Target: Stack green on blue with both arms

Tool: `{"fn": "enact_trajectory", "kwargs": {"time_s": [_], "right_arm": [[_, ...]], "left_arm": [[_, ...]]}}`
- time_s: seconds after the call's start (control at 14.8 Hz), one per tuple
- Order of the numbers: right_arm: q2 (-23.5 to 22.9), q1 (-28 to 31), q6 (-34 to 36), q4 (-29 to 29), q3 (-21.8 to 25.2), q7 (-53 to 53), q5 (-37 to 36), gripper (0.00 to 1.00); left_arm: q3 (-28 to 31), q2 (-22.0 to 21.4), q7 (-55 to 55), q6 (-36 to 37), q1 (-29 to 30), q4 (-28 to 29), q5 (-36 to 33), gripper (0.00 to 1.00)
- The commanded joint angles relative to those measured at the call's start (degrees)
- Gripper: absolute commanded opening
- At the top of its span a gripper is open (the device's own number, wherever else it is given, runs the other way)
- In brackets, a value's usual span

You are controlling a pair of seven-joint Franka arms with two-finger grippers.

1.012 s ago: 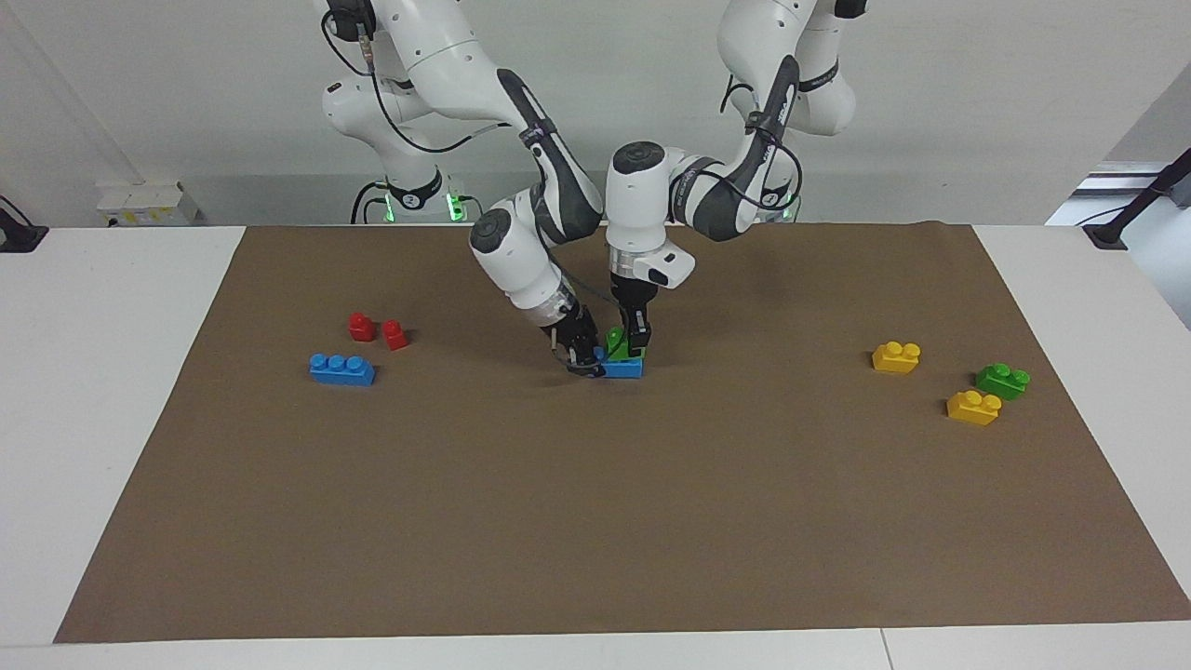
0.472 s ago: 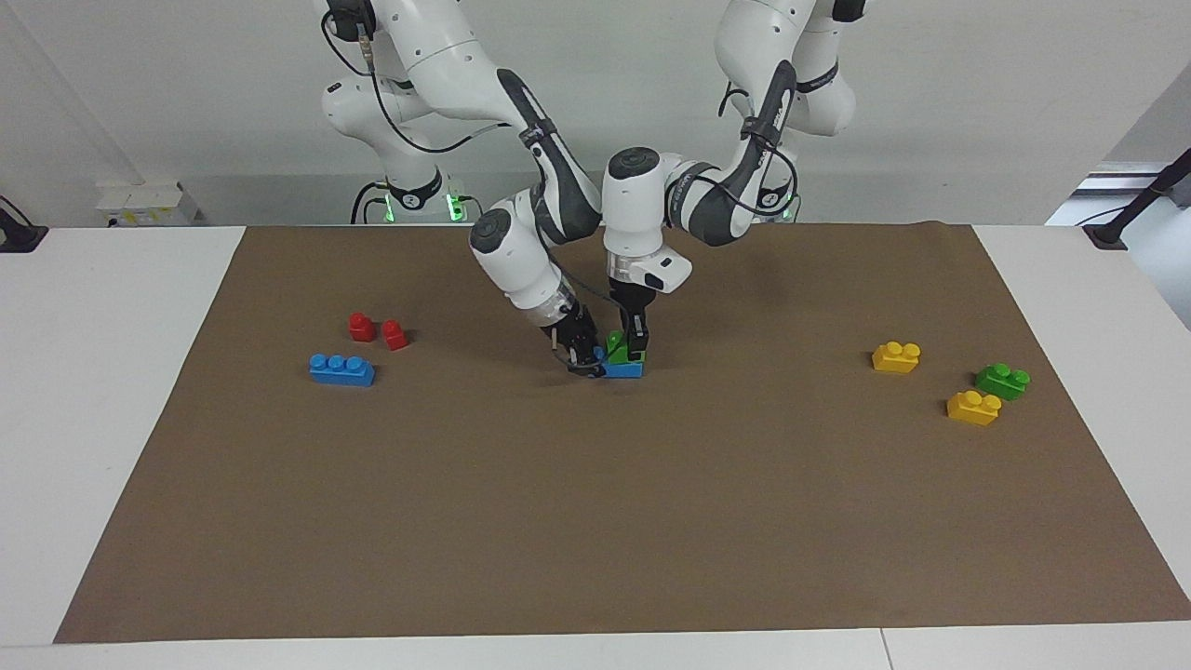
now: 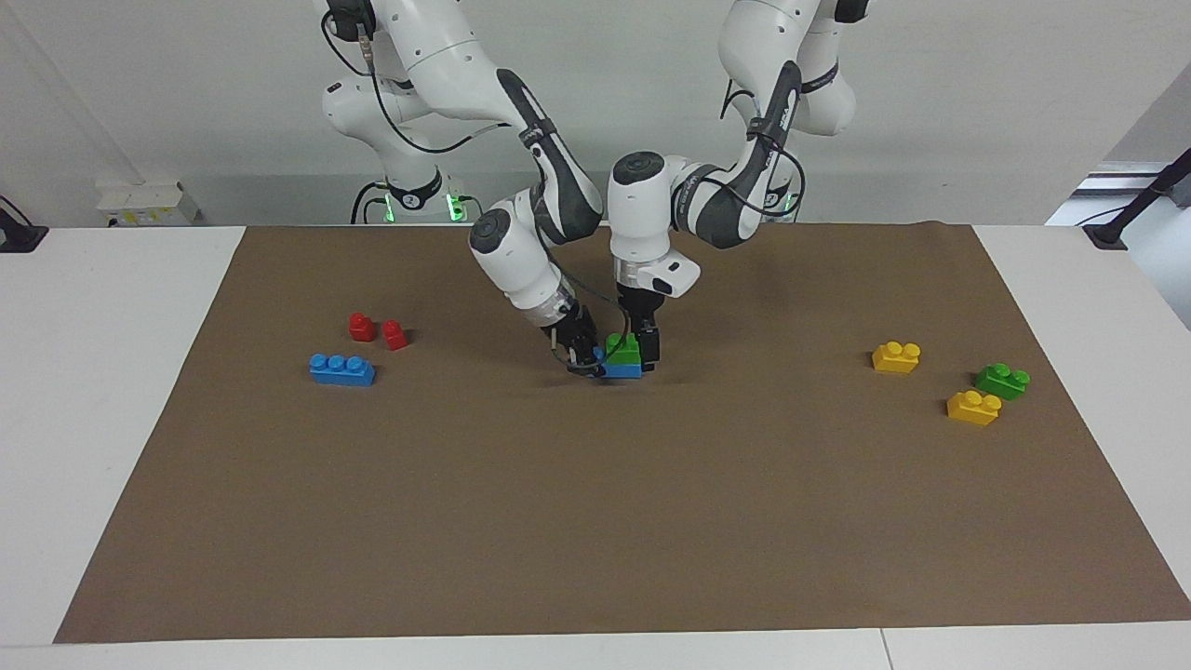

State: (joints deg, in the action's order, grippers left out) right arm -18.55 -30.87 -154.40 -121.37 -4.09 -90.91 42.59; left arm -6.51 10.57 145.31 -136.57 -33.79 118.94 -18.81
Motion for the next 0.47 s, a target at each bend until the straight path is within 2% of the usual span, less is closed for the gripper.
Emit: {"fn": "enact_trajectory", "kwargs": {"time_s": [0.0,0.07,0.2,0.4], "right_arm": [[-0.6,0.5,-1.2,-0.5,-0.1,1.3,1.5,0.12],[-0.6,0.5,-1.2,-0.5,-0.1,1.4,1.4,0.34],[-0.6,0.7,-0.8,-0.1,-0.1,1.2,1.5,0.59],[-0.6,1.6,0.1,0.3,-0.1,0.7,1.5,0.75]], "left_arm": [[-0.3,-2.2,-2.0,3.0,0.8,0.5,-1.0,1.0],[-0.3,-2.5,-2.3,3.8,0.8,0.5,-1.0,1.0],[-0.2,-3.1,-2.5,4.6,1.0,0.6,-1.0,1.0],[-0.3,-4.1,-4.8,5.3,2.1,0.6,-0.6,1.0]]}}
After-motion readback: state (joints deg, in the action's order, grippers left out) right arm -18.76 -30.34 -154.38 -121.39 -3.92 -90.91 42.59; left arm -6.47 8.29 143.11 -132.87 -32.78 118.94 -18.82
